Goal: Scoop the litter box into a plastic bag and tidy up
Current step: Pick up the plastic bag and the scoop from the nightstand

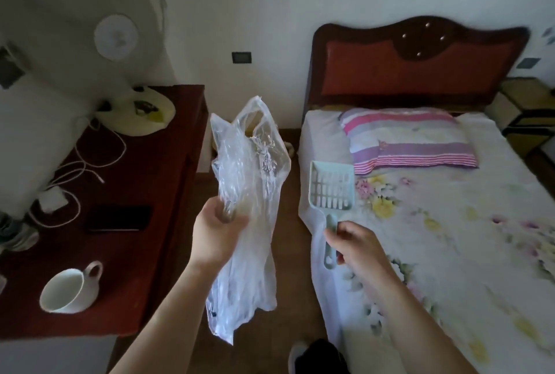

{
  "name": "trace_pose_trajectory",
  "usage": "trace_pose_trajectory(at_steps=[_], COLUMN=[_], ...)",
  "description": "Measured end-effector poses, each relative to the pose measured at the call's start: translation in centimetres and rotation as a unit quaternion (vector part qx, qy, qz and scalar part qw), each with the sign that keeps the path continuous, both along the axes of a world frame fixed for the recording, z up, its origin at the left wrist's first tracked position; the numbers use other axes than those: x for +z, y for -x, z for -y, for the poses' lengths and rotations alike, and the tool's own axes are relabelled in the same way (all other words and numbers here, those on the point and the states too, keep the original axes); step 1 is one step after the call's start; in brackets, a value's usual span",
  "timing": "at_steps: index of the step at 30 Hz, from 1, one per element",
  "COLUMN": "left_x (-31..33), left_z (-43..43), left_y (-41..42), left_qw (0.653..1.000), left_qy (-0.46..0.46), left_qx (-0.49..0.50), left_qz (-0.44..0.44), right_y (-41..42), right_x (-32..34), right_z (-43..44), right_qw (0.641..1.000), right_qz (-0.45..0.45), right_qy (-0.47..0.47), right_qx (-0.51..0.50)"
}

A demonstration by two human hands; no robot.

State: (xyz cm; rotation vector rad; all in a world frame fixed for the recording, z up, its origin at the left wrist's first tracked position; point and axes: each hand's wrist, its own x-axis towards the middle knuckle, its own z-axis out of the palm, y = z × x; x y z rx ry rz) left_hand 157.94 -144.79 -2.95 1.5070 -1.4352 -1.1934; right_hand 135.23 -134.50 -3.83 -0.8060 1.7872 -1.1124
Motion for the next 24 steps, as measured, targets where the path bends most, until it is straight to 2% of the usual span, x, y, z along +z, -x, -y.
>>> trace_pose_trajectory(at_steps=[11,14,18,24], left_x=[-1.5,-1.2,-0.7,-4.4], left_z=[25.8,32.3,40.3,54.8], left_y=[11.4,13.9,15.9,16.8], left_qw=[0.999,0.999,0.998,0.995], left_qy=[-0.025,-0.024,-0.049,-0.082], left_qx=[0.025,0.014,0.027,0.037], left_qz=[0.028,0.042,0.03,0.036], right_y=[10.6,13.1,15.1,16.1], right_x=[-2.4,-1.4,0.1,-1.7], right_z=[28.5,35.6,44.3,58.0], right_qw=[0.999,0.999,0.998,0.998], right_qz=[0.027,0.007,-0.014,0.002], right_qy=[-0.014,-0.027,-0.03,-0.054], right_qx=[0.014,0.037,0.055,0.045])
